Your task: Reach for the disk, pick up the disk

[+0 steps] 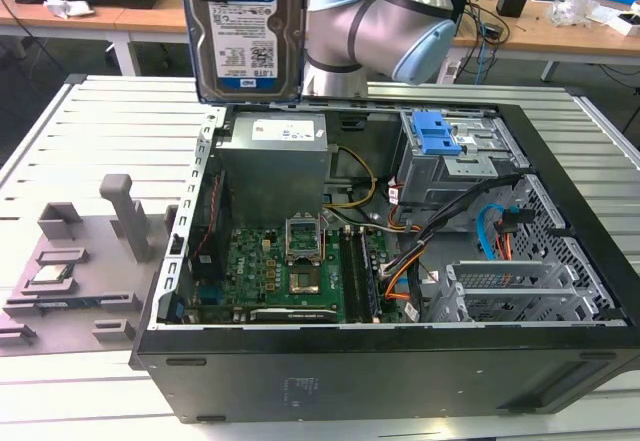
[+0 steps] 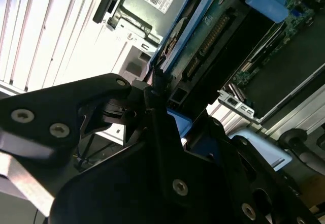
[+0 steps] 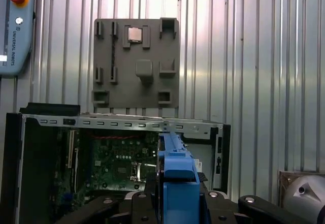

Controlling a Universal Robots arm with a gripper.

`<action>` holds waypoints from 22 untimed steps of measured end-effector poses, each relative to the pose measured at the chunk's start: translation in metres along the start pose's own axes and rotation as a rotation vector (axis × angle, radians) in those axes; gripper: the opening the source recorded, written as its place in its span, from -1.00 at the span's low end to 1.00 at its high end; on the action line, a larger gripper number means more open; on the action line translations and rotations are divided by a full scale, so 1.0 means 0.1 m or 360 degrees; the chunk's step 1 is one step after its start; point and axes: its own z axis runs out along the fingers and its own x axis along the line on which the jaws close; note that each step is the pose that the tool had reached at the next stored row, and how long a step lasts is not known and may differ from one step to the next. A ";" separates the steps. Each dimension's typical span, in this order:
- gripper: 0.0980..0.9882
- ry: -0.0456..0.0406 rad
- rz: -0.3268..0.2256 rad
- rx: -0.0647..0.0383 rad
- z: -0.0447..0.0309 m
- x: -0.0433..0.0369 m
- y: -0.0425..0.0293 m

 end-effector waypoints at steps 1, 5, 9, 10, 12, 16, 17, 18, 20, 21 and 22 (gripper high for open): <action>-0.40 0.0000 0.0000 0.0000 -0.002 0.001 -0.030; -0.40 0.0000 0.0000 0.0000 -0.009 0.006 -0.190; -0.40 0.0000 0.0000 0.0000 -0.018 0.012 -0.411; -0.40 0.0000 0.0000 0.0000 -0.019 0.013 -0.448; -0.40 0.0000 0.0000 0.0000 -0.023 0.015 -0.530; -0.40 0.0000 0.0000 0.0000 -0.033 0.021 -0.764; -0.40 0.0000 0.0000 0.0000 -0.036 0.023 -0.840; -0.40 0.0000 0.0000 0.0000 -0.039 0.024 -0.904; -0.40 0.0000 0.0000 0.0000 -0.042 0.025 -0.977; -0.40 0.0000 0.0000 0.0000 -0.045 0.026 -1.035; -0.40 0.0000 0.0000 0.0000 -0.048 0.027 -1.098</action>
